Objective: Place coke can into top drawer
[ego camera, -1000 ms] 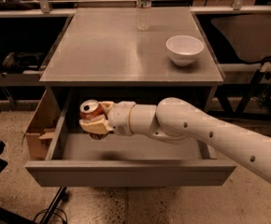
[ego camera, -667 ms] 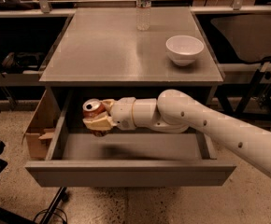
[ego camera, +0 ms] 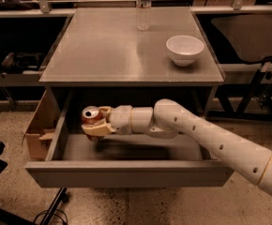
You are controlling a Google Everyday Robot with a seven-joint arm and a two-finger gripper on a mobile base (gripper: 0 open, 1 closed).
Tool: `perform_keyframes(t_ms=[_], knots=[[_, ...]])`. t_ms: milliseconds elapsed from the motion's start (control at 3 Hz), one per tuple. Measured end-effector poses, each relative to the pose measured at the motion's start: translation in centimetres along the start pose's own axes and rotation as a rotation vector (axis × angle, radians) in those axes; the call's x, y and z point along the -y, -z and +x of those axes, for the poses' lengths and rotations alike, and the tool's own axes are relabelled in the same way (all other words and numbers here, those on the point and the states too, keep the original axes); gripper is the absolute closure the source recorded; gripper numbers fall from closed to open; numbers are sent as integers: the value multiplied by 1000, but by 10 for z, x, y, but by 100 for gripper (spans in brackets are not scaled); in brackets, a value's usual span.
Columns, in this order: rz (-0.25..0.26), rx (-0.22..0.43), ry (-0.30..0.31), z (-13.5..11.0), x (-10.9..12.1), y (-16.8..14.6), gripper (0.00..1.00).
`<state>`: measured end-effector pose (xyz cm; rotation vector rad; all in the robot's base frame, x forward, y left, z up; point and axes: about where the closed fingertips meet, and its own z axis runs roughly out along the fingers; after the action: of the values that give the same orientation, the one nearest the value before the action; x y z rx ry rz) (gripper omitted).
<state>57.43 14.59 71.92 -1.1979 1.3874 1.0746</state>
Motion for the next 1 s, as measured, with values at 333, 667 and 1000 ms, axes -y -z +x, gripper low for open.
perform_keyframes(t_ms=[333,667,1000], knots=[[26,93,4,26,-12,-14,98],[24,95,3,28,-12,-15,76],[24,95,3,28,-12,-15,53]])
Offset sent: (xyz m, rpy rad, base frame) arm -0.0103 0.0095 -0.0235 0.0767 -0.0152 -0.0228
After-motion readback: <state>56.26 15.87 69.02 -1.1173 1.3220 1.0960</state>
